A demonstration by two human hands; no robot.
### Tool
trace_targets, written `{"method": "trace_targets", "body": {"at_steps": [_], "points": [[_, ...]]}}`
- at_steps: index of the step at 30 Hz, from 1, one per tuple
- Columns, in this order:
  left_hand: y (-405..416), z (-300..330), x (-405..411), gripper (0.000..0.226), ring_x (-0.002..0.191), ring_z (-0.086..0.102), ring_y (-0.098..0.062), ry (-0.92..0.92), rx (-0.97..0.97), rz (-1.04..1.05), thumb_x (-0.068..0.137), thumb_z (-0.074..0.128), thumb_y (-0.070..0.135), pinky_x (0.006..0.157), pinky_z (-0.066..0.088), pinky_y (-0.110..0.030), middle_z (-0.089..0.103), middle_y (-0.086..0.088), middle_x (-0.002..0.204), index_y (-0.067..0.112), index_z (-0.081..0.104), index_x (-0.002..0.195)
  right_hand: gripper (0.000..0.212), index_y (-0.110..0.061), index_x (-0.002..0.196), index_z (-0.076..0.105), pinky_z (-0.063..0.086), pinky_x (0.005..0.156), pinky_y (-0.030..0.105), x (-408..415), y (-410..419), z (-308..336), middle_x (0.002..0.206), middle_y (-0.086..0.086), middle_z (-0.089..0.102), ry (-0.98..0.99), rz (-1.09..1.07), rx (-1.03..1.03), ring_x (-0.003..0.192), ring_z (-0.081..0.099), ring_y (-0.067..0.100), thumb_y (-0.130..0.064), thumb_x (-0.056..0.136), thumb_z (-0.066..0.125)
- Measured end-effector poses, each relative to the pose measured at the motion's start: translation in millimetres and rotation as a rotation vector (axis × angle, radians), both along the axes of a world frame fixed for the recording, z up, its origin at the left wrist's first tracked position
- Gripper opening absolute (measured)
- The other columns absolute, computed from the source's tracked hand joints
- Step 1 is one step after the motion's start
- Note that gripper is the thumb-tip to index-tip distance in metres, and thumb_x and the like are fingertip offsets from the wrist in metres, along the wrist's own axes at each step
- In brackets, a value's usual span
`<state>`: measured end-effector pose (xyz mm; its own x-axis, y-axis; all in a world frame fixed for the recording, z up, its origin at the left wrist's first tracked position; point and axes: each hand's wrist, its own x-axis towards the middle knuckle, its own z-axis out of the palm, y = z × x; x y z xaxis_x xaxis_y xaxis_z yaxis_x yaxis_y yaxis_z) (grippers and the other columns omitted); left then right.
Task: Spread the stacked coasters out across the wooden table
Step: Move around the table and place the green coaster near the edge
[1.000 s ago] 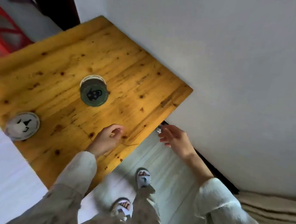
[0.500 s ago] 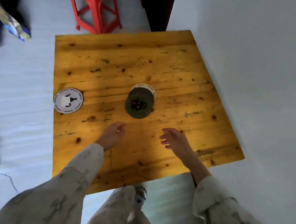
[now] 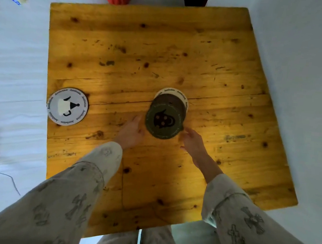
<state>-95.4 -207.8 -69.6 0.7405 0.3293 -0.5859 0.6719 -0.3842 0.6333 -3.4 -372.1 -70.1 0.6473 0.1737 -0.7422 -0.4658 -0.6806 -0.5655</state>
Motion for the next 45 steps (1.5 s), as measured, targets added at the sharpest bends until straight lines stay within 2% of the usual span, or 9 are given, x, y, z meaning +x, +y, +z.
{"method": "trace_targets", "body": {"at_steps": [3, 6, 10, 15, 18, 23, 29, 34, 45], "points": [[-1.0, -3.4, 17.6, 0.06, 0.138, 0.031, -0.027, -0.021, -0.132, 0.026, 0.091, 0.046, 0.015, 0.113, 0.028, -0.048, 0.032, -0.009, 0.151, 0.022, 0.02, 0.145, 0.035, -0.01, 0.121, 0.055, 0.052, 0.084, 0.043, 4.6, 11.6, -8.7, 0.084, 0.008, 0.061, 0.058, -0.108, 0.037, 0.08, 0.057, 0.024, -0.013, 0.09, 0.039], [-6.1, -2.2, 28.1, 0.057, 0.134, 0.036, -0.026, -0.034, -0.217, 0.085, 0.091, 0.044, 0.011, 0.11, 0.03, -0.042, 0.04, -0.008, 0.145, 0.022, 0.024, 0.143, 0.031, -0.007, 0.12, 0.054, 0.046, 0.101, 0.051, 4.5, 19.1, -13.1, 0.115, 0.02, 0.063, 0.096, -0.171, 0.042, 0.109, 0.058, 0.033, -0.014, 0.093, 0.041], [-14.4, -2.9, 18.2, 0.05, 0.128, 0.043, -0.025, 0.001, -0.218, 0.15, 0.09, 0.042, 0.008, 0.109, 0.035, -0.044, 0.047, -0.01, 0.138, 0.018, 0.034, 0.138, 0.038, -0.009, 0.133, 0.045, 0.046, 0.094, 0.038, 2.1, 12.7, -11.4, 0.12, 0.009, 0.055, 0.155, -0.229, 0.068, 0.109, 0.053, 0.023, -0.014, 0.095, 0.04], [-40.0, -13.7, -28.6, 0.046, 0.123, 0.047, -0.035, 0.143, -0.219, 0.084, 0.089, 0.044, 0.006, 0.105, 0.038, -0.049, 0.049, -0.02, 0.135, 0.008, 0.039, 0.134, 0.035, -0.01, 0.126, 0.052, 0.046, 0.099, 0.05, -15.7, -17.4, -3.2, 0.119, 0.016, 0.06, 0.089, -0.019, -0.096, 0.109, 0.056, 0.032, -0.018, 0.095, 0.038], [-62.3, -18.9, -59.1, 0.043, 0.126, 0.044, -0.038, 0.243, -0.255, 0.122, 0.089, 0.044, 0.005, 0.106, 0.037, -0.041, 0.046, -0.023, 0.135, 0.002, 0.041, 0.133, 0.036, -0.011, 0.125, 0.053, 0.046, 0.084, 0.04, -28.9, -34.0, 0.2, 0.108, 0.011, 0.06, 0.091, 0.141, -0.128, 0.094, 0.054, 0.026, -0.017, 0.095, 0.036], [-86.3, -21.8, -83.5, 0.038, 0.115, 0.051, -0.022, 0.263, -0.312, 0.092, 0.093, 0.037, 0.006, 0.09, 0.039, -0.03, 0.056, -0.01, 0.121, 0.011, 0.044, 0.131, 0.036, -0.013, 0.126, 0.055, 0.04, 0.084, 0.028, -41.0, -54.2, 2.0, 0.127, 0.01, 0.06, 0.023, 0.22, -0.134, 0.112, 0.055, 0.026, -0.015, 0.096, 0.034], [-78.6, -17.6, -57.0, 0.055, 0.137, 0.024, -0.034, 0.206, -0.077, 0.093, 0.089, 0.042, 0.009, 0.114, 0.023, -0.043, 0.022, -0.015, 0.149, 0.013, 0.027, 0.142, 0.036, -0.011, 0.128, 0.049, 0.041, 0.104, 0.047, -63.8, -77.0, -4.4, 0.13, 0.016, 0.056, 0.075, 0.108, -0.253, 0.117, 0.053, 0.035, -0.016, 0.094, 0.038], [-84.6, -18.0, -39.8, 0.066, 0.143, 0.002, -0.035, 0.259, -0.11, -0.02, 0.087, 0.038, 0.002, 0.119, 0.008, -0.048, 0.005, -0.009, 0.155, 0.018, 0.012, 0.147, 0.033, -0.014, 0.12, 0.057, 0.047, 0.093, 0.045, -71.9, -77.0, -6.6, 0.114, 0.013, 0.063, 0.185, -0.029, -0.123, 0.106, 0.057, 0.028, -0.018, 0.092, 0.04], [-147.1, -22.4, -116.1, 0.057, 0.138, 0.021, -0.033, 0.266, -0.239, 0.191, 0.091, 0.039, 0.011, 0.116, 0.014, -0.038, 0.016, -0.014, 0.149, 0.024, 0.021, 0.144, 0.034, -0.004, 0.114, 0.061, 0.044, 0.1, 0.052, -85.6, -107.3, -1.5, 0.117, 0.023, 0.063, 0.127, 0.128, -0.112, 0.113, 0.056, 0.038, -0.016, 0.095, 0.036]]}}
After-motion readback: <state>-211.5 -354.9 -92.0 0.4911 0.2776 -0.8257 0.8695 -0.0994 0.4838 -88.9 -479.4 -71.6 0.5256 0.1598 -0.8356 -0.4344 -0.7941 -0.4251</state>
